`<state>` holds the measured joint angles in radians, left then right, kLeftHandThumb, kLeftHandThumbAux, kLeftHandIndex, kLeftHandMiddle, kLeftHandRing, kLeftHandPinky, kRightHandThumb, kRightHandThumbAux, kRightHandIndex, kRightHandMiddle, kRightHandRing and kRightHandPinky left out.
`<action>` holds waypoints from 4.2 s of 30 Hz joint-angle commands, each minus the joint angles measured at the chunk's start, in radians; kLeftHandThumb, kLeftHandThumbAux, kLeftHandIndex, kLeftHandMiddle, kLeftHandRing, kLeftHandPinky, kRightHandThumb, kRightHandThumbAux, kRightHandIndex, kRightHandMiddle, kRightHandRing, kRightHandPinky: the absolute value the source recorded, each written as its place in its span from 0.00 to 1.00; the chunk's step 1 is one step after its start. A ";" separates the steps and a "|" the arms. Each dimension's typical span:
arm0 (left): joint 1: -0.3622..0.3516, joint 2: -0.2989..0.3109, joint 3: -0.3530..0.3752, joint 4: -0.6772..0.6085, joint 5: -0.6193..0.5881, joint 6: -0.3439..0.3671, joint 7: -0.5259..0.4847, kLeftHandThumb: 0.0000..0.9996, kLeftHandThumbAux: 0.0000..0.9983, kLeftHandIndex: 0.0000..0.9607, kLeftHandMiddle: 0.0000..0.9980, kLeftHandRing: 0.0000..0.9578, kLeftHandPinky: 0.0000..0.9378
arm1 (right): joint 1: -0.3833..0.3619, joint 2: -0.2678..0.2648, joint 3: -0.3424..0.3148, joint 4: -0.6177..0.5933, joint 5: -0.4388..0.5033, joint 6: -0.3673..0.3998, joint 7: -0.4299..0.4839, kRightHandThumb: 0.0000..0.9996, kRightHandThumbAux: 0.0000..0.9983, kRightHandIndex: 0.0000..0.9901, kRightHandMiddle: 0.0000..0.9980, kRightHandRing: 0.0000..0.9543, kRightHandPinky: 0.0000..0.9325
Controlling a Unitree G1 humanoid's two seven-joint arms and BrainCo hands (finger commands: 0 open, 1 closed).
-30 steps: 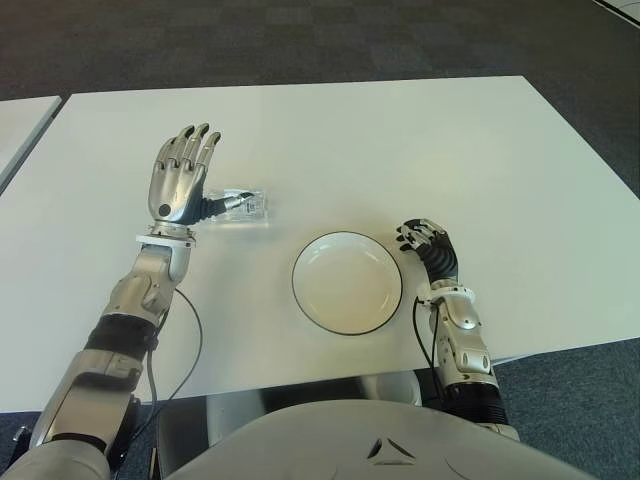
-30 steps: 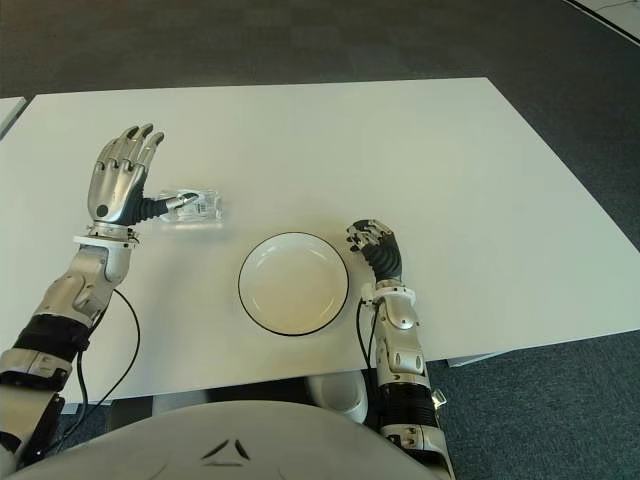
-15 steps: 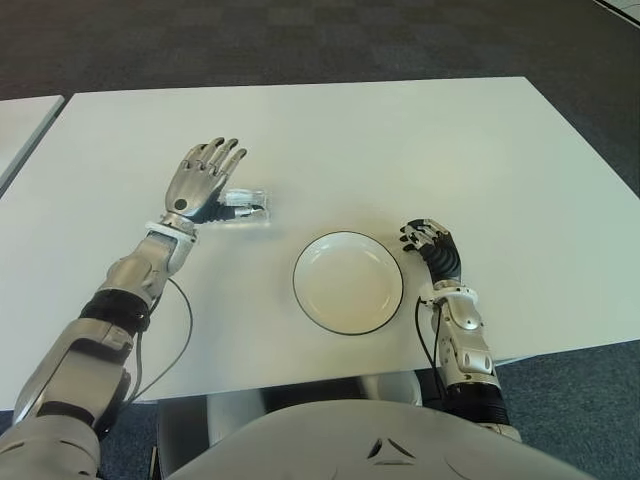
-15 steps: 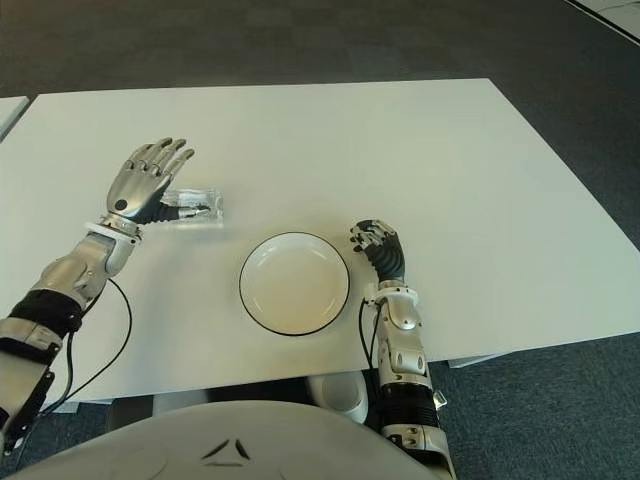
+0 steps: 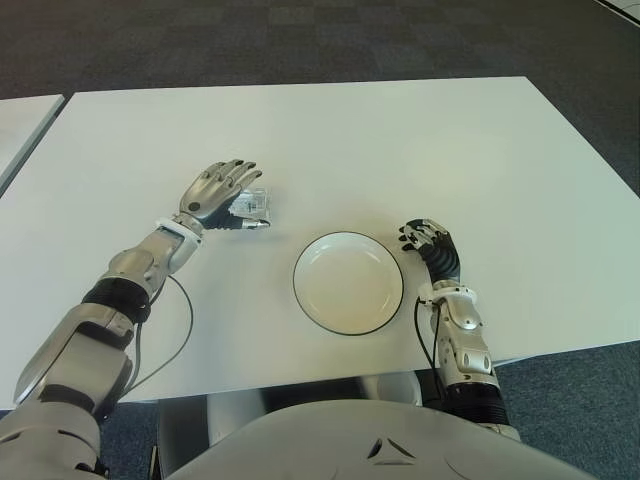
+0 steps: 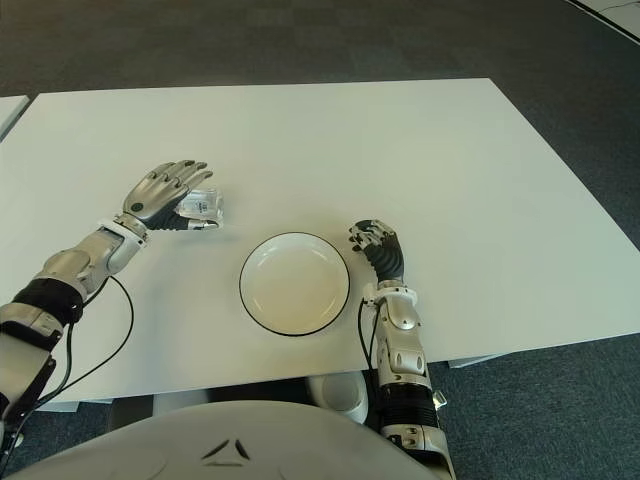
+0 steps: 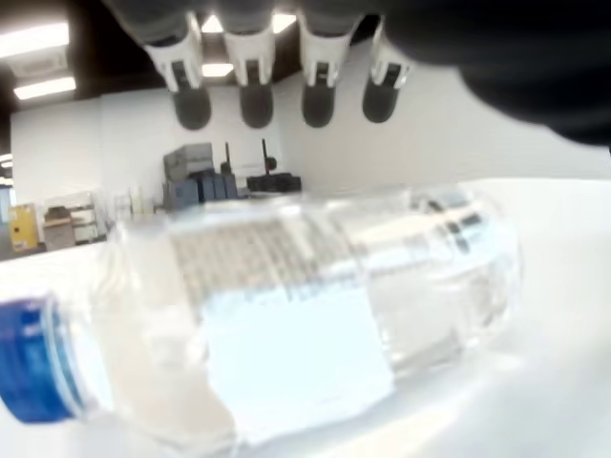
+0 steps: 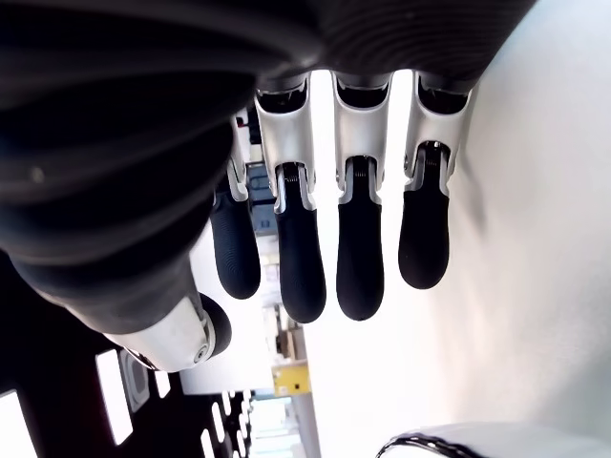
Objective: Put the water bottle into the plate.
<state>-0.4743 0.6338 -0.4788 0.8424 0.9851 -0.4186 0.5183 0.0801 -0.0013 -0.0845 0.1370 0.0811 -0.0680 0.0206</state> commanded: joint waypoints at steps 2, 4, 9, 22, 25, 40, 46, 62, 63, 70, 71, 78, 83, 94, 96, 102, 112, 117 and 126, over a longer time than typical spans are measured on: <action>-0.052 -0.039 -0.061 0.122 0.010 -0.021 -0.002 0.51 0.15 0.00 0.00 0.00 0.00 | 0.007 0.002 -0.002 -0.003 0.000 0.017 -0.007 0.70 0.74 0.43 0.49 0.51 0.57; -0.064 -0.048 -0.077 0.154 0.012 -0.026 0.005 0.51 0.15 0.00 0.00 0.00 0.00 | 0.006 0.002 -0.002 -0.004 -0.002 0.018 -0.009 0.70 0.74 0.43 0.49 0.52 0.57; -0.091 -0.078 -0.118 0.243 0.015 -0.029 0.011 0.50 0.15 0.00 0.00 0.00 0.00 | 0.010 0.000 -0.002 -0.010 -0.002 0.019 -0.010 0.70 0.74 0.43 0.49 0.51 0.57; -0.147 -0.142 -0.177 0.445 -0.014 -0.003 -0.047 0.53 0.17 0.00 0.00 0.00 0.00 | 0.014 -0.006 -0.001 -0.018 0.001 0.016 0.002 0.70 0.74 0.43 0.49 0.51 0.56; -0.154 -0.150 -0.176 0.465 -0.035 0.002 -0.073 0.54 0.17 0.00 0.00 0.00 0.00 | 0.014 -0.008 -0.001 -0.017 0.003 0.012 0.005 0.70 0.74 0.43 0.49 0.51 0.57; -0.148 -0.175 -0.091 0.497 -0.211 0.043 -0.232 0.54 0.19 0.00 0.00 0.00 0.00 | 0.022 -0.004 -0.003 -0.022 0.002 0.006 0.002 0.70 0.74 0.43 0.49 0.52 0.57; -0.133 -0.197 0.023 0.506 -0.349 0.051 -0.325 0.55 0.22 0.00 0.00 0.00 0.00 | 0.025 -0.005 -0.005 -0.023 0.006 0.007 0.004 0.71 0.74 0.43 0.49 0.52 0.57; -0.117 -0.220 0.179 0.506 -0.510 0.215 -0.424 0.63 0.36 0.00 0.00 0.01 0.13 | 0.026 -0.005 -0.009 -0.020 0.010 0.002 0.015 0.70 0.74 0.43 0.49 0.52 0.57; -0.113 -0.220 0.180 0.505 -0.508 0.218 -0.409 0.66 0.37 0.04 0.05 0.08 0.19 | 0.027 -0.005 -0.009 -0.020 0.010 0.001 0.015 0.70 0.74 0.43 0.49 0.53 0.57; -0.097 -0.218 0.160 0.507 -0.479 0.226 -0.299 0.80 0.41 0.36 0.42 0.44 0.45 | 0.028 -0.007 -0.009 -0.024 0.006 0.008 0.012 0.70 0.74 0.43 0.49 0.52 0.57; -0.096 -0.218 0.157 0.508 -0.476 0.227 -0.291 0.86 0.48 0.41 0.45 0.50 0.49 | 0.028 -0.007 -0.010 -0.024 0.007 0.009 0.013 0.70 0.74 0.43 0.49 0.52 0.57; -0.100 -0.223 0.131 0.515 -0.449 0.258 -0.269 0.88 0.63 0.46 0.49 0.64 0.60 | 0.028 -0.006 -0.011 -0.023 0.012 0.010 0.017 0.71 0.74 0.43 0.49 0.53 0.58; -0.107 -0.229 0.082 0.518 -0.407 0.298 -0.250 0.86 0.66 0.42 0.52 0.76 0.77 | 0.027 -0.007 -0.011 -0.019 0.007 0.005 0.015 0.71 0.74 0.43 0.49 0.52 0.57; -0.105 -0.240 0.073 0.514 -0.408 0.297 -0.217 0.85 0.67 0.41 0.54 0.87 0.93 | 0.024 -0.009 -0.011 -0.016 0.002 0.000 0.013 0.70 0.74 0.43 0.49 0.53 0.58; -0.105 -0.241 0.074 0.513 -0.410 0.291 -0.211 0.85 0.67 0.41 0.54 0.89 0.93 | 0.024 -0.009 -0.011 -0.016 0.003 0.000 0.014 0.70 0.74 0.43 0.49 0.53 0.58; -0.104 -0.243 0.075 0.511 -0.412 0.277 -0.206 0.85 0.67 0.41 0.54 0.91 0.93 | 0.022 -0.009 -0.012 -0.015 0.007 0.003 0.017 0.70 0.74 0.43 0.49 0.52 0.57; -0.104 -0.243 0.079 0.507 -0.417 0.266 -0.208 0.85 0.67 0.41 0.55 0.91 0.92 | 0.019 -0.010 -0.015 -0.010 0.013 0.007 0.022 0.70 0.74 0.43 0.49 0.52 0.55; -0.105 -0.242 0.082 0.507 -0.420 0.261 -0.212 0.85 0.67 0.41 0.54 0.91 0.92 | 0.017 -0.010 -0.016 -0.004 0.016 -0.001 0.027 0.70 0.74 0.43 0.48 0.51 0.55; -0.106 -0.241 0.092 0.506 -0.425 0.253 -0.221 0.85 0.67 0.42 0.54 0.91 0.92 | 0.015 -0.009 -0.019 0.002 0.012 -0.006 0.027 0.70 0.74 0.43 0.48 0.51 0.56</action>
<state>-0.6490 0.4262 -0.3748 1.3107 0.5535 -0.1716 0.3477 0.1009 -0.0114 -0.0998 0.1240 0.0863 -0.0703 0.0481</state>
